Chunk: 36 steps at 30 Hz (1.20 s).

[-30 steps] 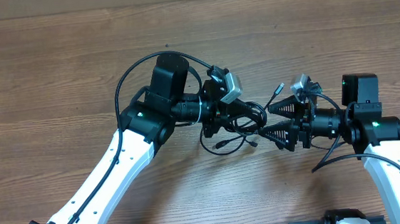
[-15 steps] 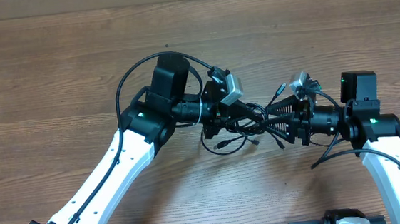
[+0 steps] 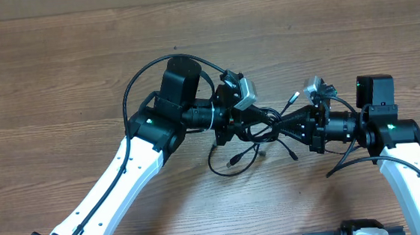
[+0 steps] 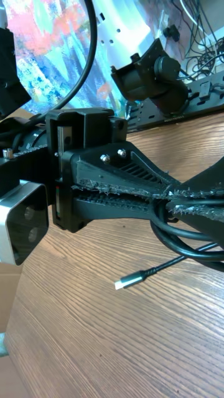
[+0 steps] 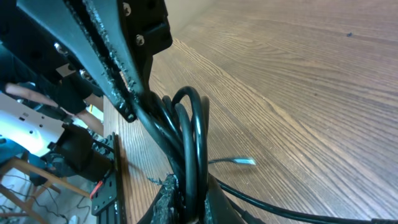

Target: Untangle cables

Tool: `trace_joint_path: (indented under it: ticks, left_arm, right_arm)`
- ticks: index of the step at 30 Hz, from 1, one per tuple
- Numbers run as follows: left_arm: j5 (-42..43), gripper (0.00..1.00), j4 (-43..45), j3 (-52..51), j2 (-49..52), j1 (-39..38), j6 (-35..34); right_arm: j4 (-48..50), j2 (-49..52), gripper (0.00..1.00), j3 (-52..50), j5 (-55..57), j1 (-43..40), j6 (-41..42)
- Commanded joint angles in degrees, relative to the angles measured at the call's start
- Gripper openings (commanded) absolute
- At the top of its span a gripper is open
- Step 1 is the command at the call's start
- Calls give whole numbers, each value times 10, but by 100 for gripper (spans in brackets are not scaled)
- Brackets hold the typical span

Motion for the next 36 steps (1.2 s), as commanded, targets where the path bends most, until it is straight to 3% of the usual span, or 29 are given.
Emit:
trace_joint_path:
  ticks: [1, 10, 11, 12, 15, 17, 22, 30, 36]
  left_arm:
    - [7, 4, -4, 10, -13, -6, -4]
    - [-22, 7, -34, 10, -13, -6, -5]
    - [-22, 15, -34, 10, -13, -6, -5]
    - [-22, 31, -34, 10, -13, -6, -5]
    - [-21, 51, -35, 10, -13, -5, -5]
    - [-21, 54, -38, 10, -14, -4, -5]
    - [-20, 77, -48, 10, -14, 8, -10]
    - [-20, 82, -103, 10, -14, 75, -14]
    - [2, 85, -123, 10, -14, 84, 20]
  right_arm:
    - [6, 2, 4, 7, -10, 0, 1]
    - [6, 2, 4, 7, -10, 0, 1]
    - [6, 2, 4, 7, -10, 0, 1]
    - [7, 2, 4, 7, -10, 0, 1]
    - [7, 2, 4, 7, -10, -1, 1]
    - [11, 2, 4, 7, -10, 0, 1]
    - [19, 2, 4, 7, -10, -1, 2]
    - [49, 2, 4, 7, -14, -30, 62]
    - [99, 2, 4, 7, -90, -43, 93]
